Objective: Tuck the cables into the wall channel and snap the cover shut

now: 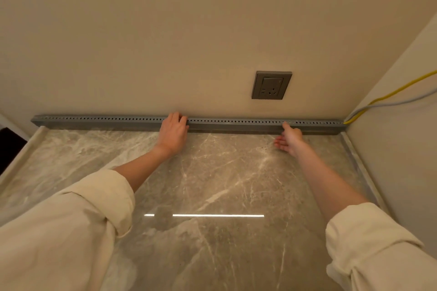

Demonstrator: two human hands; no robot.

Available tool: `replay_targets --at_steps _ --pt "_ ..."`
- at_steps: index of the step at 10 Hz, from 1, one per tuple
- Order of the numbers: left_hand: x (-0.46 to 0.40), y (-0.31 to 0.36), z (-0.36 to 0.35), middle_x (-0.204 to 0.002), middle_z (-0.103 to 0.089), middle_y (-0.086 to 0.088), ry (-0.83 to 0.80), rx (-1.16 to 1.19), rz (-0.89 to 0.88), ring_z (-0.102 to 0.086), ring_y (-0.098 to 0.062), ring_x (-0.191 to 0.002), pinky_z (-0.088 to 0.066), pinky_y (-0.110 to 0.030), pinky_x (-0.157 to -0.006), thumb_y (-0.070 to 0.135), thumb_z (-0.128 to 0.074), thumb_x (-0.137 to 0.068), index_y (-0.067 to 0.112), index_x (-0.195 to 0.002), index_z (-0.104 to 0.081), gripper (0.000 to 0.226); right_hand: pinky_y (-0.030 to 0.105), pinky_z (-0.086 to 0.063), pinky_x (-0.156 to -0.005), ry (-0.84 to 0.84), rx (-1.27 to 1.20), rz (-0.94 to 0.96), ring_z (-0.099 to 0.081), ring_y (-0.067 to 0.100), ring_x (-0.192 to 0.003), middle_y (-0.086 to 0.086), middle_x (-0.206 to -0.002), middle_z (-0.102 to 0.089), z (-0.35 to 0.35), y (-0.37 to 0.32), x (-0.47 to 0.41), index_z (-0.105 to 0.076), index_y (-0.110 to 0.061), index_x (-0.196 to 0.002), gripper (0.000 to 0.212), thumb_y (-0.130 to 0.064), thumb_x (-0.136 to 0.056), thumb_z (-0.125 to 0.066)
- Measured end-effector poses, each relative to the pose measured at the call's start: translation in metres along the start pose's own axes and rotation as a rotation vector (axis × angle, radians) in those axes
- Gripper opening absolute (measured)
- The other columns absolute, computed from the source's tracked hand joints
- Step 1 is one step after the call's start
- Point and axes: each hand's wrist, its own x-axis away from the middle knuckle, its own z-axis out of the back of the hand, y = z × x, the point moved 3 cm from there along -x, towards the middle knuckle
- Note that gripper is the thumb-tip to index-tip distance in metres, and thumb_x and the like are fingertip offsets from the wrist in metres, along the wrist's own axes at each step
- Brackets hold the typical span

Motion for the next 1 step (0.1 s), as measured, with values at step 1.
replay_targets --at_steps 1 --pt "0.0042 -0.0057 0.0071 -0.109 -0.056 -0.02 0.013 0.035 0.054 -0.051 -0.037 -0.101 -0.043 -0.047 -0.086 0.017 -0.049 -0.093 0.001 -0.109 -0.054 0.024 0.033 -0.051 -0.052 -0.002 0.033 0.017 -0.055 0.023 -0.057 0.013 -0.072 -0.055 -0.0056 -0.0005 0.013 -0.04 0.003 -0.128 0.045 -0.03 -0.098 -0.045"
